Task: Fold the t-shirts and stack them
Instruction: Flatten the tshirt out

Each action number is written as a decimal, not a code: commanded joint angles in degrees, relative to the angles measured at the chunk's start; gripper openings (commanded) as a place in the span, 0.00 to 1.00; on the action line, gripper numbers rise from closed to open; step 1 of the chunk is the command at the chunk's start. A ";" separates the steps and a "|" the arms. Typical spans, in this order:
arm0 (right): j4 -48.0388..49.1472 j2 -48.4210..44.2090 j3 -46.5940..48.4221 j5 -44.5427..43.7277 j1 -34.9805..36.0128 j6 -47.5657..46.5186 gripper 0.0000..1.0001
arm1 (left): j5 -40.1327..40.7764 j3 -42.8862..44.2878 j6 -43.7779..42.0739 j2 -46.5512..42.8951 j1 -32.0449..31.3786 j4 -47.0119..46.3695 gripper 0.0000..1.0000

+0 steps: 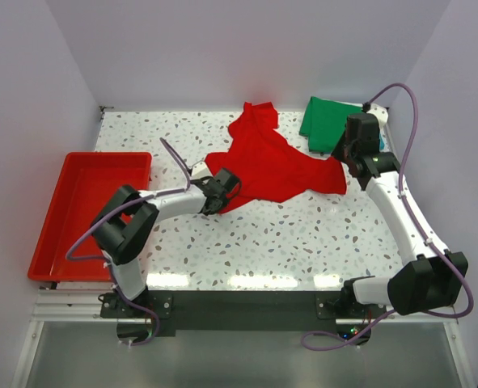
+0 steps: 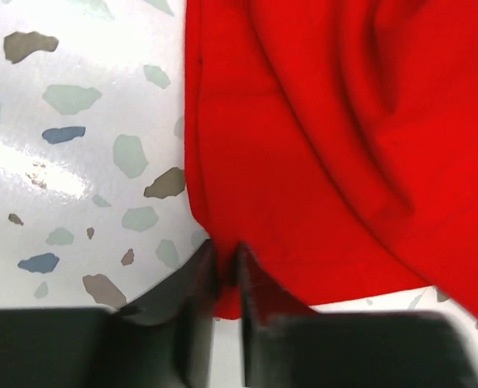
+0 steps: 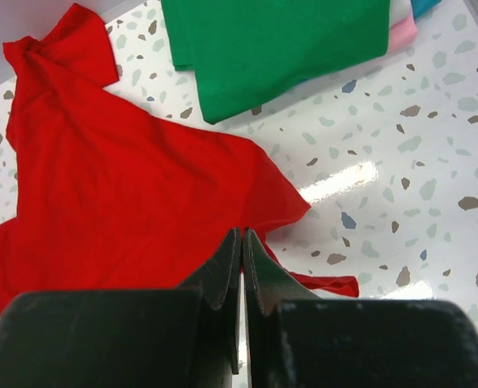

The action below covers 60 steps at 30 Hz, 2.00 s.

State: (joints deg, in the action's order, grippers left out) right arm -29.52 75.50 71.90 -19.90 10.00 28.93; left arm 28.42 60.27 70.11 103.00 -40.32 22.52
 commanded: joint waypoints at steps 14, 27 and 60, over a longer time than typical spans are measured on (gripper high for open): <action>-7.30 -5.36 15.11 1.97 -1.65 1.13 0.00 | -1.97 -0.78 -21.05 -39.15 14.30 3.74 0.00; -19.26 -18.82 37.57 -1.02 -2.09 -0.80 0.00 | -1.45 26.28 -31.61 -56.25 14.56 15.09 0.00; 15.63 24.97 69.19 8.30 -2.79 -6.34 0.00 | -36.51 63.29 -27.75 -2.07 40.31 -21.63 0.00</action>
State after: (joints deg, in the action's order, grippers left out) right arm -23.38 108.68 143.26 -8.10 7.79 25.08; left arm -4.32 131.17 40.12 109.51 -2.07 10.81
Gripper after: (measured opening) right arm 0.010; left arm 0.024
